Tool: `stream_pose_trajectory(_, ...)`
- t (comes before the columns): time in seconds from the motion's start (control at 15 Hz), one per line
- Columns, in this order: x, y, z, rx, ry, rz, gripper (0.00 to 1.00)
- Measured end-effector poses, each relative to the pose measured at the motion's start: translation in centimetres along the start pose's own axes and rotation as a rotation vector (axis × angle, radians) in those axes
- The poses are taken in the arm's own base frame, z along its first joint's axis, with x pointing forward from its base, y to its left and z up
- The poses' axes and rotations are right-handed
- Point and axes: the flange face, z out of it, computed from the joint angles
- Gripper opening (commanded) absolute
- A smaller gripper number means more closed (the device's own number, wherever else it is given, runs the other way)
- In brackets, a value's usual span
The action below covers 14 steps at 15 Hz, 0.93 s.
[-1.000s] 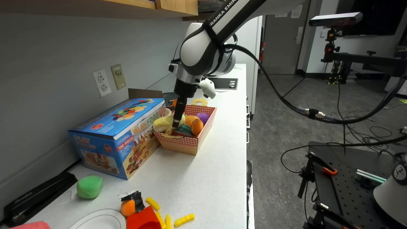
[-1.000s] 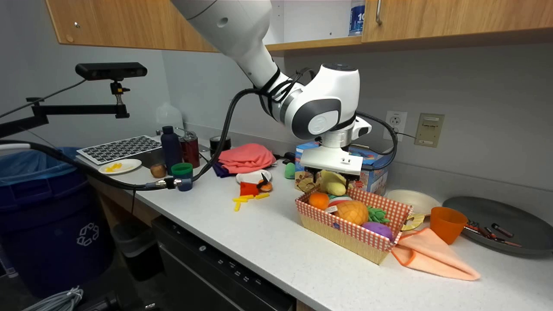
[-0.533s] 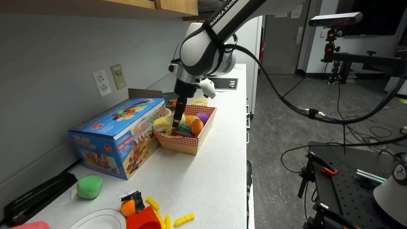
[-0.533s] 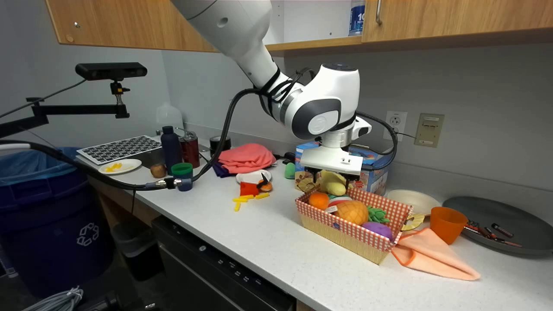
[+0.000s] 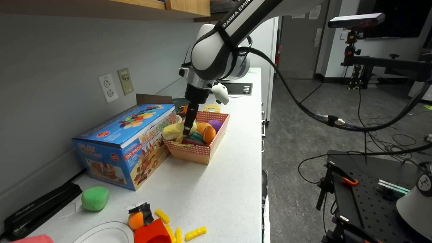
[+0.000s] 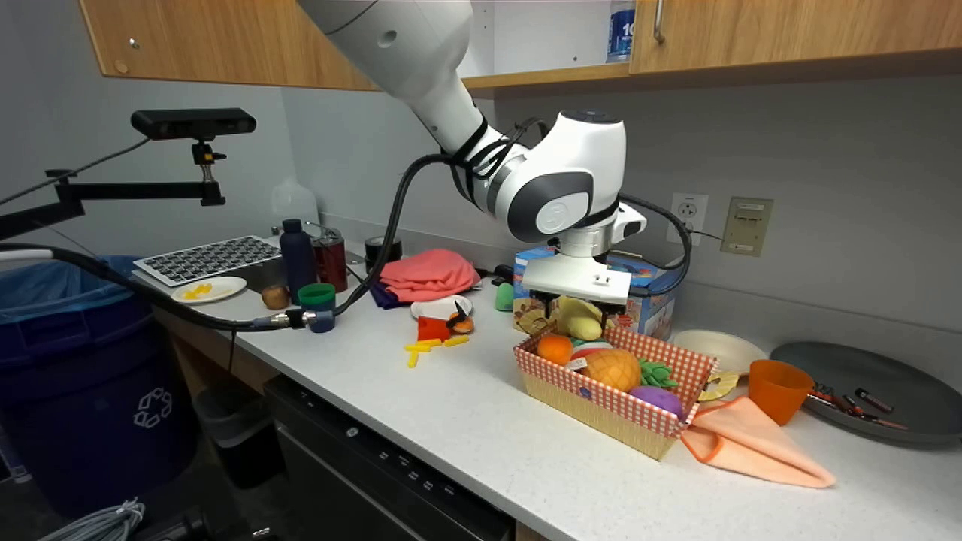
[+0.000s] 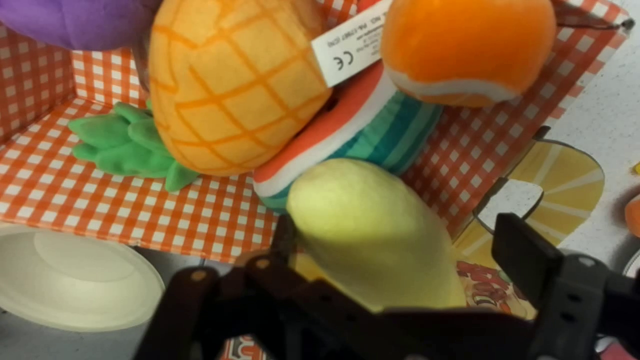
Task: Pick up the banana plush toy from the basket and put it inside the open upper cabinet
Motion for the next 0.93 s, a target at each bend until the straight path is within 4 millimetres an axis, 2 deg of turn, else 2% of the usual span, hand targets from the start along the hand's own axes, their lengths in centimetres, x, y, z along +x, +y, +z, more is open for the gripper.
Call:
stream_pose_trajectory(0.13,0.0,0.0,0.0,0.000,-0.001,0.000,1.00)
stream_pose_trajectory(0.2,0.0,0.0,0.0,0.001,-0.001,0.000,0.75)
stream_pose_trajectory(0.27,0.0,-0.1,0.1,0.002,-0.001,-0.004,0.74)
stream_pose_trajectory(0.6,0.3,-1.0,0.2,0.013,0.002,-0.021,0.33)
stream_pose_trajectory(0.87,0.5,-1.3,0.3,0.018,0.003,-0.032,0.05)
stream_pose_trajectory(0.93,0.5,-1.3,0.3,0.018,0.003,-0.035,0.28)
